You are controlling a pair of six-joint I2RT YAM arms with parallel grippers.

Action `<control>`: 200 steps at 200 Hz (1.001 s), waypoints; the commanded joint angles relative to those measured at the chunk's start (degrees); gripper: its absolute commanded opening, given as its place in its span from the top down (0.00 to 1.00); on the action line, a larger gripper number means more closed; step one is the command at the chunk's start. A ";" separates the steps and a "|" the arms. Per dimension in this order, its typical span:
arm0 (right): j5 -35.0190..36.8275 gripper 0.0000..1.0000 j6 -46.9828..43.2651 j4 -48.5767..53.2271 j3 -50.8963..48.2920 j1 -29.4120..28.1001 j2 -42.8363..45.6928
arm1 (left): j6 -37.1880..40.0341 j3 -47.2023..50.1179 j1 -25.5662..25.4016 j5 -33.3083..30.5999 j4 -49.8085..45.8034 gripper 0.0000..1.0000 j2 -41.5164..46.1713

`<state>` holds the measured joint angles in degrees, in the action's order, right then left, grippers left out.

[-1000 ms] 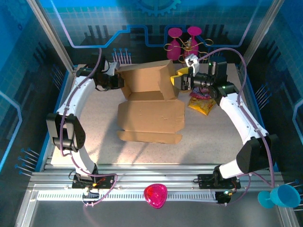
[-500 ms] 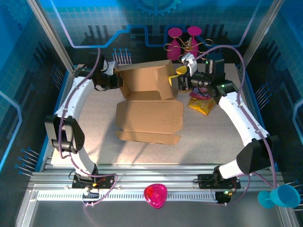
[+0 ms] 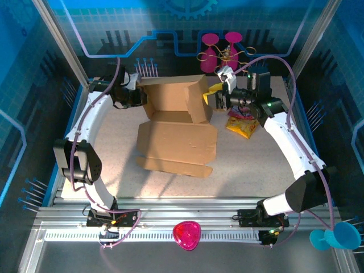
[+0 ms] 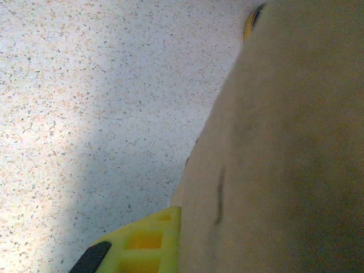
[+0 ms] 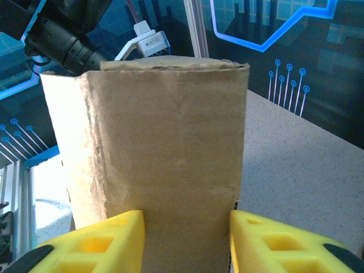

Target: Fold the paper box

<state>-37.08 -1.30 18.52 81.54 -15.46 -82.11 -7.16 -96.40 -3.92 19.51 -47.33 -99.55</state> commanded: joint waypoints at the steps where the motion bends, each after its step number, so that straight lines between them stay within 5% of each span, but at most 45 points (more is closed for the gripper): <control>1: -5.00 0.61 0.84 0.33 0.63 -0.66 0.52 | 0.17 -2.50 -1.24 0.62 -1.54 1.00 1.20; 85: -12.76 0.84 7.05 -3.01 0.56 2.30 -1.48 | 0.19 -3.08 -1.61 0.41 -2.10 1.00 0.94; 138: -5.73 0.81 9.81 -10.10 -6.21 3.90 4.29 | -0.56 -3.17 -1.79 -0.78 -2.33 1.00 0.88; 200: -6.55 0.70 11.70 -12.65 -9.96 5.95 6.67 | -0.65 -3.70 -1.95 -0.79 -2.34 1.00 0.24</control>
<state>-43.42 9.80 8.58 72.55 -10.44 -77.01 -7.38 -97.91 -5.58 18.33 -48.80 -99.55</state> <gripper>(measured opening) 0.277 0.071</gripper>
